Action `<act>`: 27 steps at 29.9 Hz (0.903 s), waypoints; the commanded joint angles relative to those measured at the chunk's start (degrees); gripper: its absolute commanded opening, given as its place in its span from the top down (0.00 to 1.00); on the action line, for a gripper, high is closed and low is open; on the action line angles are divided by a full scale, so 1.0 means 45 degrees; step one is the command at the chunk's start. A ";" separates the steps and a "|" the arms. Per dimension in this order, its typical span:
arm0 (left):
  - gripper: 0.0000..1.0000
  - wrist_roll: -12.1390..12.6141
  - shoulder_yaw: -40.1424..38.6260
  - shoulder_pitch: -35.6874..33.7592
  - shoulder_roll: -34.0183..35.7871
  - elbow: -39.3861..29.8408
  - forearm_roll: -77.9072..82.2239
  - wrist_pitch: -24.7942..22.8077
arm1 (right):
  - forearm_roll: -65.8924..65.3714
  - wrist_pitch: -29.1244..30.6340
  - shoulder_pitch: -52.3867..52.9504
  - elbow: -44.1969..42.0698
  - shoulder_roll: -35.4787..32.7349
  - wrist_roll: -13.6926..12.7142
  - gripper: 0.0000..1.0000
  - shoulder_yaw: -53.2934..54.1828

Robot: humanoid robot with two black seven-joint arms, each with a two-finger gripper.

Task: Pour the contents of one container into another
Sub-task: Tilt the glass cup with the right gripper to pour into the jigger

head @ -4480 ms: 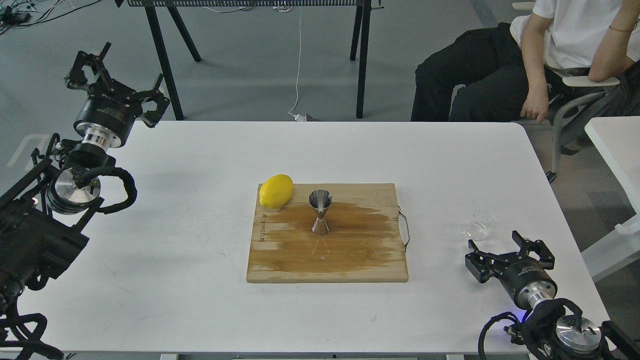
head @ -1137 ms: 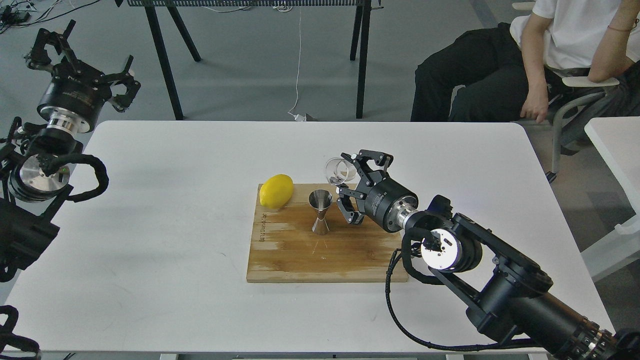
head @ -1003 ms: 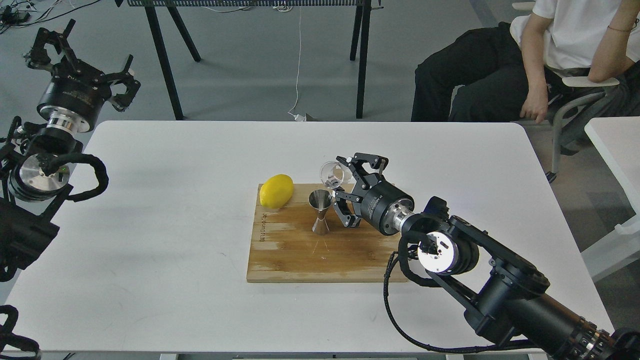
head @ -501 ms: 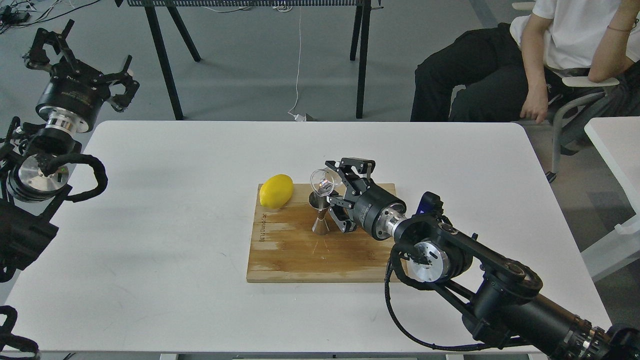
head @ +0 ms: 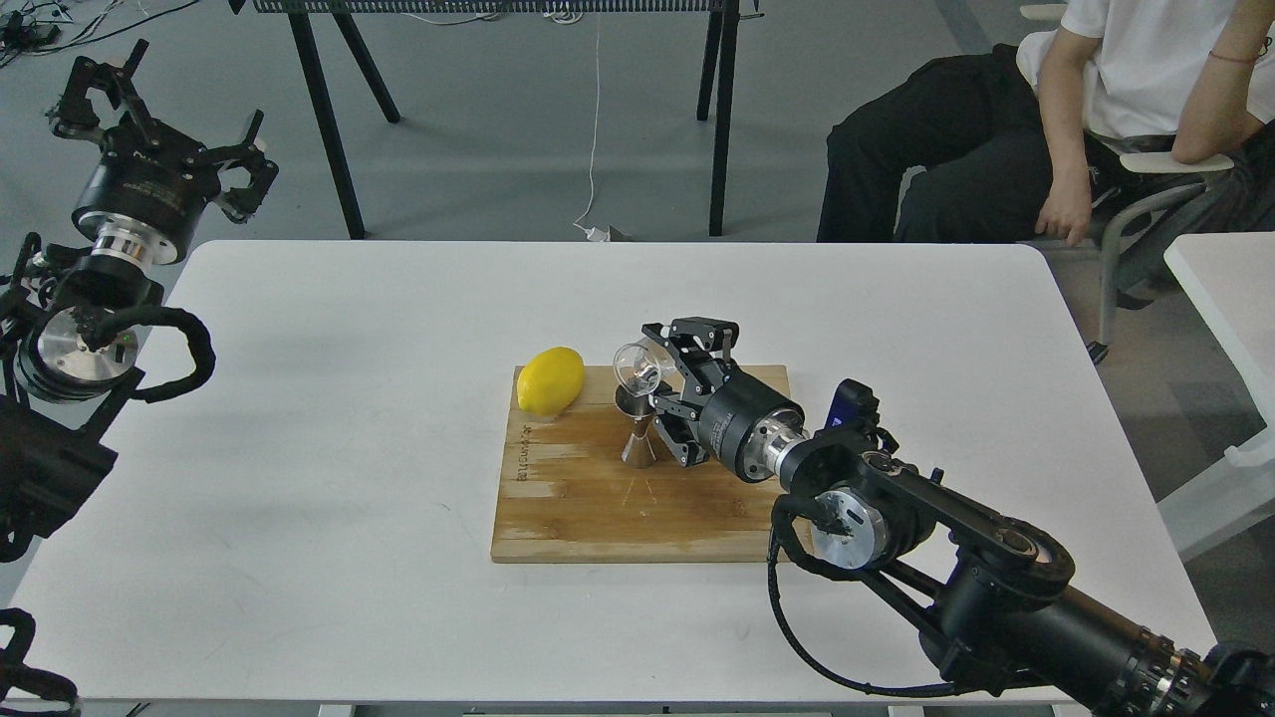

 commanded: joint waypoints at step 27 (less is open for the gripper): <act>0.00 -0.0041 -0.0019 -0.0004 0.0312 -0.0001 -0.0008 -0.0038 | -0.1817 -0.0451 0.0331 -0.0038 -0.0107 0.0250 0.65 -0.0064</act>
